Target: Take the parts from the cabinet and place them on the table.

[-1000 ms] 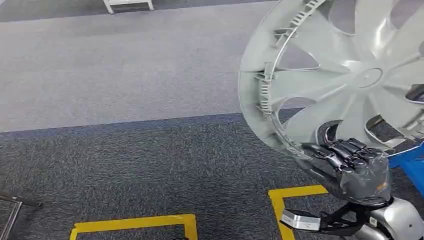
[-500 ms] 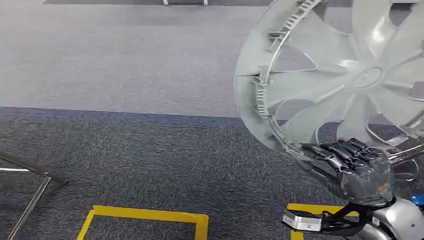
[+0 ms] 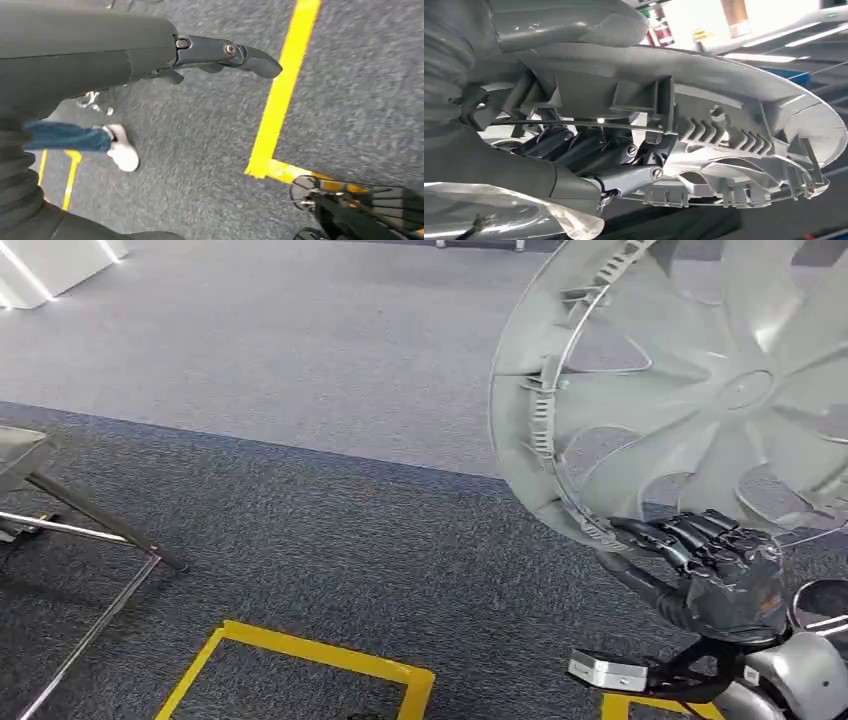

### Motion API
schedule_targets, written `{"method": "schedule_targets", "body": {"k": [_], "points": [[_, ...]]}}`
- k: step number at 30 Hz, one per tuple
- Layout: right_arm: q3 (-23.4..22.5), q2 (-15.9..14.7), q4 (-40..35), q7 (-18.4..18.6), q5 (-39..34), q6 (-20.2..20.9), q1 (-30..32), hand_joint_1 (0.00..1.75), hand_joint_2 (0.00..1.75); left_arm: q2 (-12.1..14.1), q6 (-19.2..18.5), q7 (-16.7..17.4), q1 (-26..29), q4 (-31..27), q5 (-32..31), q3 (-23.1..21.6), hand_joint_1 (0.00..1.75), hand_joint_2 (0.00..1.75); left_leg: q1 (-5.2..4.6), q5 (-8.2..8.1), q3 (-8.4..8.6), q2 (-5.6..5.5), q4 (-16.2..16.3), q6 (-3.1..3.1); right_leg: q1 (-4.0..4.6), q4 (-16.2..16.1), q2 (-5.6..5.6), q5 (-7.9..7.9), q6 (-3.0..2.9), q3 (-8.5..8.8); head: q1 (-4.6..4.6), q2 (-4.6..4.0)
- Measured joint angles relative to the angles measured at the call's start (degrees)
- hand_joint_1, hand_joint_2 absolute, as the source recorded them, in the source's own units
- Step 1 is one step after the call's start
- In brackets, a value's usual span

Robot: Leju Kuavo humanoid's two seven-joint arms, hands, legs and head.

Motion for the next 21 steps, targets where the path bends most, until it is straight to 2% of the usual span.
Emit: {"method": "schedule_targets", "body": {"k": [1,2,3,4,7,8,9,10,11,12,13,14,15,16,17,18,19,20,21], "points": [[0.0,0.0,0.0,0.0,0.1,0.0,0.0,1.75,1.75,0.0,0.0,0.0,0.1,0.0,0.0,0.0,0.00,1.75,-0.26,2.74,2.35,0.47,-4.8,0.47,0.10,0.0,-0.72,-0.25,0.05,0.44,0.04,0.00],[0.0,0.0,0.0,0.0,0.0,0.0,0.0,1.75,1.75,0.0,0.0,0.0,0.1,0.0,-0.1,0.0,0.00,1.75,-0.83,5.13,4.75,2.16,-9.7,1.20,0.15,-0.1,-1.40,-0.53,0.13,0.88,0.00,0.00],[0.0,0.0,0.0,0.0,0.0,-0.1,0.1,1.75,1.75,0.2,0.0,0.0,0.0,0.0,-0.3,0.0,0.00,1.75,-1.71,4.67,6.07,5.21,-11.9,1.70,0.11,-0.3,-1.98,-0.75,0.27,1.01,0.11,0.00],[-0.1,0.0,0.0,0.0,-0.1,-0.1,0.4,1.75,1.75,0.2,0.0,0.0,-0.2,0.0,-0.4,0.0,0.00,1.75,-2.17,4.35,6.55,5.57,-13.2,2.06,0.36,-0.3,-2.61,-0.94,0.65,1.23,-0.09,0.00],[-0.1,0.0,0.0,-0.1,0.0,-0.1,0.5,1.75,1.75,0.4,0.0,-0.1,0.1,0.0,-0.5,0.0,0.00,1.75,-2.45,4.22,6.40,3.47,-14.1,2.52,0.26,-1.0,-4.85,-1.13,1.31,2.02,-0.09,0.00],[-0.2,0.0,0.0,-0.1,0.0,-0.1,0.6,1.75,1.75,0.2,0.0,-0.1,0.2,0.0,-0.5,0.0,0.00,1.75,-1.42,4.93,7.71,2.81,-15.5,2.48,0.05,-0.9,-4.35,-1.74,1.51,1.81,-0.15,0.00],[-0.1,0.0,0.0,-0.1,0.0,0.0,0.6,1.75,1.75,0.2,0.0,-0.1,0.2,0.0,-0.6,0.0,0.00,1.75,-1.47,5.08,8.14,2.05,-16.0,2.65,0.03,0.4,-0.76,-2.24,1.63,1.60,0.22,-0.04],[-0.2,0.0,0.0,-0.1,0.0,0.0,0.6,1.75,1.75,0.2,0.0,-0.1,0.0,0.0,-0.8,0.0,0.00,1.75,-1.33,5.13,8.15,1.44,-16.1,2.77,0.07,3.9,1.79,-3.87,1.61,-0.17,0.15,-0.02],[-0.4,0.0,0.0,-0.1,0.0,0.0,0.6,1.75,1.75,0.2,0.0,-0.1,-0.2,0.0,-1.1,0.0,0.00,1.75,-1.19,5.10,8.19,0.51,-16.0,2.83,0.02,8.6,3.02,-5.73,1.81,-2.76,0.55,-0.02],[-0.4,0.0,0.0,-0.1,0.1,0.1,0.7,1.75,1.75,0.1,0.0,0.0,-0.3,0.0,-1.1,-0.1,0.00,1.75,-1.16,5.01,8.22,-0.34,-16.0,2.94,-0.04,12.7,3.54,-7.13,2.02,-5.35,0.61,-0.02],[-0.4,0.0,0.0,-0.1,0.1,0.2,0.7,1.75,1.75,0.0,0.0,-0.1,-0.4,0.0,-1.2,-0.1,0.00,1.75,-1.14,4.95,8.24,-1.20,-15.9,2.91,-0.06,15.2,3.69,-7.41,2.19,-7.27,0.55,-0.02],[-0.4,0.0,0.0,-0.1,0.1,0.3,0.7,1.75,1.75,-0.1,-0.1,-0.1,-0.3,0.0,-1.5,-0.2,0.00,1.75,-1.02,4.82,8.33,-2.13,-15.8,2.79,-0.07,15.0,3.69,-6.09,2.42,-7.96,0.66,-0.02],[-0.4,0.0,0.0,-0.2,0.2,0.4,0.7,1.75,1.75,-0.1,-0.1,-0.1,-0.3,0.0,-1.6,-0.2,0.00,1.75,-0.89,4.63,8.46,-3.01,-15.7,2.59,-0.16,12.7,3.74,-3.67,2.63,-7.44,0.63,-0.02],[-0.3,0.0,0.0,-0.1,0.2,0.4,0.6,1.75,1.75,-0.2,-0.1,-0.1,-0.2,0.0,-1.7,-0.4,0.00,1.75,-0.66,4.35,8.58,-3.90,-15.4,2.32,-0.38,8.7,3.91,-0.65,2.87,-5.97,0.63,0.00],[-0.4,0.0,0.0,0.0,0.2,0.4,0.5,1.75,1.75,-0.2,0.0,-0.1,-0.2,0.0,-1.7,-0.5,0.00,1.75,-0.41,3.85,8.62,-4.86,-14.7,1.90,-0.83,3.3,5.22,2.66,3.26,-3.84,0.68,-0.02],[-0.4,0.0,0.1,0.0,0.2,0.4,0.4,1.75,1.75,-0.1,0.0,-0.1,-0.2,0.0,-1.7,-0.6,0.00,1.75,-0.28,3.48,8.29,-5.58,-14.3,1.46,-1.27,1.9,8.58,1.69,3.60,-3.02,0.68,-0.02],[-0.4,0.0,0.1,0.0,0.2,0.4,0.5,1.75,1.75,0.0,0.0,-0.2,-0.4,0.0,-1.9,-0.7,0.00,1.75,-0.49,3.08,7.47,-6.52,-12.9,1.04,-1.48,-0.1,9.14,1.23,3.11,-1.71,0.77,-0.02],[-0.4,0.0,0.2,0.0,0.3,0.5,0.5,1.75,1.75,0.0,0.1,-0.2,-0.3,0.0,-2.2,-0.9,0.00,1.75,-0.32,3.43,7.19,-7.12,-13.3,0.86,-1.18,0.6,8.40,1.30,2.62,-2.07,0.66,-0.02],[-0.3,0.0,0.2,-0.1,0.3,0.5,0.4,1.75,1.75,0.0,0.0,-0.2,-0.1,0.0,-2.4,-1.0,0.00,1.75,-0.25,3.52,7.06,-7.66,-13.4,0.74,-0.99,0.8,7.78,1.21,2.38,-2.05,0.59,-0.02]]}}
